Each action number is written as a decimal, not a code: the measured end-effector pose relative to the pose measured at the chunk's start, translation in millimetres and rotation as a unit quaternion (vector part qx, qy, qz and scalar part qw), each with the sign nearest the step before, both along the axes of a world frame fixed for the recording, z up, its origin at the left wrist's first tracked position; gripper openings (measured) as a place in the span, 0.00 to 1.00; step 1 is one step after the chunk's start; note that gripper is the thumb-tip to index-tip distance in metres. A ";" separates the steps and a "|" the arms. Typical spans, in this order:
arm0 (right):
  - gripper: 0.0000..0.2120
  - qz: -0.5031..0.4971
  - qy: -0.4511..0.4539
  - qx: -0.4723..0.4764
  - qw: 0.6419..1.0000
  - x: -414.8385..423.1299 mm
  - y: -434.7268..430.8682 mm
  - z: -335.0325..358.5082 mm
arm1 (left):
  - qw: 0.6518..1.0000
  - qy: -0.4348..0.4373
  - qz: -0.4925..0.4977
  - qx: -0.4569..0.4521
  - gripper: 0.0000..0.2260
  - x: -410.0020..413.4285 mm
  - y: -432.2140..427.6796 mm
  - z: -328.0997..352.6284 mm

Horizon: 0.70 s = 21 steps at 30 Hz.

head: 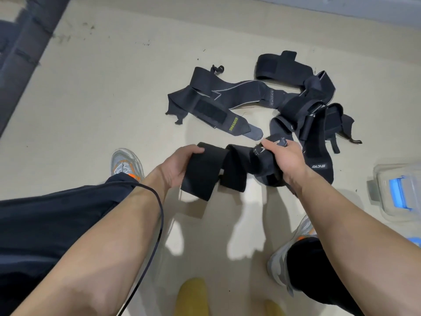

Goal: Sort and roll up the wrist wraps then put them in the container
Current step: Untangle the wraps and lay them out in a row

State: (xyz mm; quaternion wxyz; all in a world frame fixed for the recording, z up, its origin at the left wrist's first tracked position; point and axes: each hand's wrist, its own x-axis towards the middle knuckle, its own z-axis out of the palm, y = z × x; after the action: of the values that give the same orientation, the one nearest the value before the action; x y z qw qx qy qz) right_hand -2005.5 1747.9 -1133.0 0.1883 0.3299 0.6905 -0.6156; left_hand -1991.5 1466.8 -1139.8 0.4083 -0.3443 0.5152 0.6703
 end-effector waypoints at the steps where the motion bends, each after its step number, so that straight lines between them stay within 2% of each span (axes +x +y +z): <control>1: 0.06 -0.013 0.009 -0.020 1.000 -4.7 -0.5 5.9 | 1.000 0.007 -0.012 -0.014 0.28 -2.0 2.8 7.7; 2: 0.04 -0.015 0.020 -0.045 0.999 -9.8 -1.3 14.8 | 0.998 0.019 -0.045 -0.037 0.34 -4.6 5.5 13.9; 3: 0.03 -0.007 0.033 -0.067 0.997 -14.7 -2.5 26.4 | 0.994 0.044 -0.072 -0.064 0.37 -7.4 10.3 22.7; 6: 0.01 0.035 0.062 -0.093 0.993 -26.3 -6.1 66.1 | 0.974 0.163 -0.076 -0.137 0.25 -16.2 19.5 48.8; 8: 0.04 0.065 0.082 -0.068 0.992 -31.6 -7.3 94.4 | 0.962 0.214 -0.059 -0.161 0.18 -24.4 21.1 70.6; 13: 0.05 0.097 0.130 0.040 0.986 -41.9 -6.4 176.0 | 0.940 0.284 -0.062 -0.178 0.21 -43.3 20.8 144.7; 15: 0.02 0.095 0.127 0.022 0.987 -40.3 -5.5 208.4 | 0.931 0.314 -0.075 -0.172 0.24 -45.4 21.5 181.9; 18: 0.07 0.092 0.139 -0.030 0.985 -28.1 -6.3 248.0 | 0.909 0.379 -0.118 -0.125 0.27 -41.3 27.7 229.7; 21: 0.11 0.086 0.166 -0.065 0.980 -9.3 -16.3 271.6 | 0.865 0.457 -0.160 -0.131 0.34 -20.1 43.2 263.1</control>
State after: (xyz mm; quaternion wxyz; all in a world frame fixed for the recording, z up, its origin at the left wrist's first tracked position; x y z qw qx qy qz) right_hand -2014.8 1731.6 -861.4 0.1449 0.1496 0.6963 -0.6869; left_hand -2011.6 1510.0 -876.7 0.1800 0.0371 0.7751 0.6045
